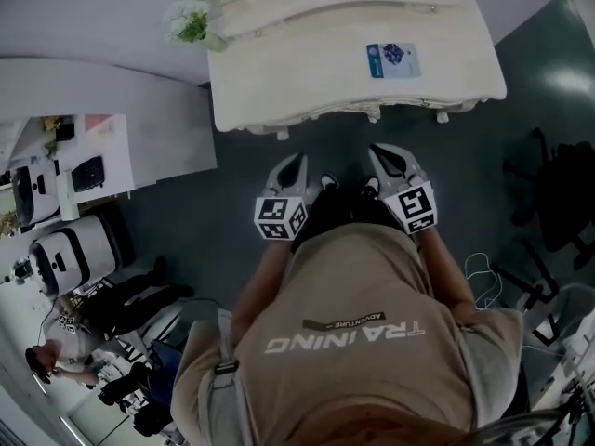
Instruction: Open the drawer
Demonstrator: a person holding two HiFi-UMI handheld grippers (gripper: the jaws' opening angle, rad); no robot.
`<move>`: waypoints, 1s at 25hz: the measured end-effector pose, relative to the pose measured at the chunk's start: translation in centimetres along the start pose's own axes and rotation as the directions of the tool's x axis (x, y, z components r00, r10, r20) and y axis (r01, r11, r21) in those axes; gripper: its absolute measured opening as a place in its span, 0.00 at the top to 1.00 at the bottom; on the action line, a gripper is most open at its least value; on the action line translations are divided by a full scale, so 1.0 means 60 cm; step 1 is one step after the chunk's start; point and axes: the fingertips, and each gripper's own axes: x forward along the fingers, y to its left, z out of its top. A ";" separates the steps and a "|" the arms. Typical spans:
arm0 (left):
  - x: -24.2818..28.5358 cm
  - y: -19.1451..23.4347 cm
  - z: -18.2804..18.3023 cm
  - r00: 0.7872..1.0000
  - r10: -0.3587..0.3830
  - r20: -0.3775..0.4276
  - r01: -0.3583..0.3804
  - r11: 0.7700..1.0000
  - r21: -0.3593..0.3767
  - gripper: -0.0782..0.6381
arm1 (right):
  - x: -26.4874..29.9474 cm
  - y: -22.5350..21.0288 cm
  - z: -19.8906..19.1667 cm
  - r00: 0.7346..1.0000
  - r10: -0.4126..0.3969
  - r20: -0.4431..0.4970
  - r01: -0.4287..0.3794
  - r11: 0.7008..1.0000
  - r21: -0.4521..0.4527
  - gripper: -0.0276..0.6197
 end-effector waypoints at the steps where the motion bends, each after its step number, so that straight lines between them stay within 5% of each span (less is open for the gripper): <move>1: 0.012 0.009 0.004 1.000 0.002 -0.002 -0.002 1.000 0.001 0.88 | 0.013 -0.007 0.000 1.000 0.005 -0.006 -0.005 1.000 -0.001 0.95; 17: 0.130 0.168 -0.078 0.982 -0.055 -0.180 0.049 0.998 -0.036 0.88 | 0.171 -0.021 0.141 0.997 -0.051 -0.049 0.043 0.990 -0.135 0.95; 25: 0.196 0.232 -0.147 0.952 -0.013 -0.307 -0.029 0.991 -0.132 0.88 | 0.217 -0.018 0.142 0.997 -0.039 -0.072 0.031 0.994 -0.102 0.95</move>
